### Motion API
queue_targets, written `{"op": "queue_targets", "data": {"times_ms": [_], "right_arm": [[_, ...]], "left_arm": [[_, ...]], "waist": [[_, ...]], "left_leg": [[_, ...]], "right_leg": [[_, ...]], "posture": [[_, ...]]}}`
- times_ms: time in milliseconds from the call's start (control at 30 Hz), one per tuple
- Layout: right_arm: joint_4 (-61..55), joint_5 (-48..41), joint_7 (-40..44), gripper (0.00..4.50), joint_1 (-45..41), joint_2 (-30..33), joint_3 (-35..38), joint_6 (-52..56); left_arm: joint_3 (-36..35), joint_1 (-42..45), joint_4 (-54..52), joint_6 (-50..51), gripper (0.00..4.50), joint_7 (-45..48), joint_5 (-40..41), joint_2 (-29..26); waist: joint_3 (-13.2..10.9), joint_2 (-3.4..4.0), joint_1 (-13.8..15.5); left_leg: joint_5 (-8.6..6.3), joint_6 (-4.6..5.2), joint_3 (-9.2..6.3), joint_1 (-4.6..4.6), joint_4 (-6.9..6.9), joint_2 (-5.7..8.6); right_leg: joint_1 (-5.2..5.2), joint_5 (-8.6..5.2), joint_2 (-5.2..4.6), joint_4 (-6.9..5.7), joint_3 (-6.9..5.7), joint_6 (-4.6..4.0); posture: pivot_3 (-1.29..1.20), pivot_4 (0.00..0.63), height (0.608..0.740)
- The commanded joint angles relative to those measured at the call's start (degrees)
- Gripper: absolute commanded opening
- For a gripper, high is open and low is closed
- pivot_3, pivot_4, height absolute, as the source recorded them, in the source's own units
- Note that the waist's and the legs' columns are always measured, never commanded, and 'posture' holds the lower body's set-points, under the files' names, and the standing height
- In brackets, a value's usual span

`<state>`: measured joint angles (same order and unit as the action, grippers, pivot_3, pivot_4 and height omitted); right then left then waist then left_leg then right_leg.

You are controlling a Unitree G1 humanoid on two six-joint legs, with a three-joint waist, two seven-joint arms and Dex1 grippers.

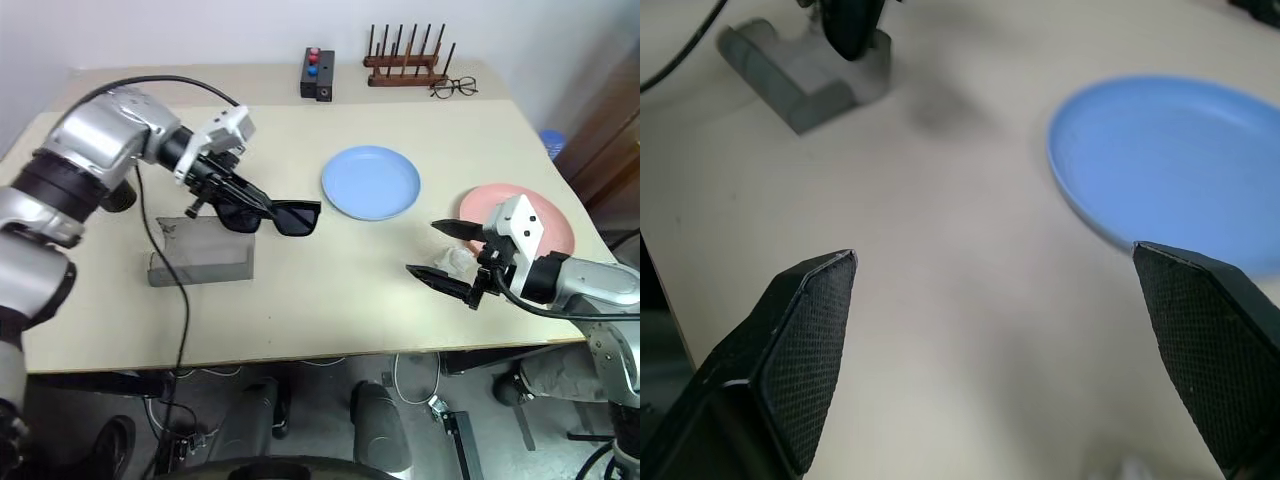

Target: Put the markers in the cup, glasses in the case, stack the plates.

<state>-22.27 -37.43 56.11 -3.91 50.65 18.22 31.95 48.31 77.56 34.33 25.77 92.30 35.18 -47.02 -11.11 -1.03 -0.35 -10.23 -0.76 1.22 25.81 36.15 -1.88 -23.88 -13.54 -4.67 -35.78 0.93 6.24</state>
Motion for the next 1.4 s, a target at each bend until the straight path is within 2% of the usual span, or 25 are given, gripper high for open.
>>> {"op": "queue_targets", "data": {"times_ms": [33, 167, 433, 667, 1033, 1300, 1400], "right_arm": [[0.2, -0.4, 0.9, 4.5, -1.7, -0.2, -0.6, -1.1], [0.9, -0.3, 1.1, 4.5, -3.8, -0.5, -2.1, -1.1], [0.1, -4.7, 1.4, 4.5, -7.6, -2.6, -3.1, 1.0], [-1.7, -7.9, -0.1, 4.5, -10.5, -5.5, -4.7, 2.9], [-1.4, -8.0, 0.1, 4.5, -11.0, -5.3, -5.3, 3.4], [-2.2, -8.5, -0.2, 4.5, -10.0, -4.5, -4.1, 4.3], [-2.5, -8.6, -0.5, 4.5, -9.8, -4.3, -3.9, 4.5]], "left_arm": [[2.5, 1.5, 0.0, -2.5, 0.01, 0.2, 2.7, -4.8], [4.3, -1.9, -0.4, -7.2, 0.01, 0.2, 3.3, -9.9], [2.0, -9.3, 7.9, -15.9, 0.01, 0.2, 0.8, -11.9], [-1.6, -14.2, 10.8, -19.3, 0.01, 0.2, 0.3, -11.3], [-5.3, -20.9, 11.5, -19.9, 0.01, 0.2, 1.1, -10.1], [-5.9, -20.4, 14.5, -24.0, 0.01, 0.2, 0.0, -6.9], [-4.4, -19.9, 14.8, -21.9, 0.01, 0.2, 0.5, -6.8]], "waist": [[0.0, -0.03, 0.0], [0.0, -0.03, -0.3], [0.0, -0.04, -0.2], [0.0, -0.05, -0.1], [0.0, -0.05, -0.2], [0.0, -0.05, 0.0], [0.0, -0.05, -0.1]], "left_leg": [[0.0, 0.0, 0.0, 0.05, 0.04, 0.0], [0.0, 0.0, 0.06, 0.32, 0.04, 0.02], [0.01, 0.01, 0.05, 0.56, 0.23, 0.01], [0.01, 0.01, 0.05, 0.6, 0.27, 0.0], [0.01, 0.01, 0.06, 0.6, 0.29, -0.01], [0.01, 0.0, 0.06, 0.63, 0.37, 0.0], [0.01, 0.01, 0.07, 0.62, 0.37, 0.0]], "right_leg": [[-0.02, 0.0, -0.02, 0.01, 0.0, 0.0], [-0.22, 0.02, -0.06, 0.08, 0.03, -0.03], [-0.58, 0.01, -0.01, -0.3, 0.02, -0.01], [-0.58, 0.01, -0.03, -0.29, 0.02, -0.01], [-0.58, 0.02, -0.03, -0.32, 0.02, 0.0], [-0.57, 0.03, -0.04, -0.33, 0.02, -0.01], [-0.58, 0.03, -0.04, -0.33, 0.02, -0.01]], "posture": [[0.0, 0.15, 0.74], [0.0, 0.15, 0.74], [0.0, 0.15, 0.74], [0.0, 0.15, 0.74], [0.0, 0.15, 0.74], [0.0, 0.15, 0.74], [0.0, 0.15, 0.74]]}}
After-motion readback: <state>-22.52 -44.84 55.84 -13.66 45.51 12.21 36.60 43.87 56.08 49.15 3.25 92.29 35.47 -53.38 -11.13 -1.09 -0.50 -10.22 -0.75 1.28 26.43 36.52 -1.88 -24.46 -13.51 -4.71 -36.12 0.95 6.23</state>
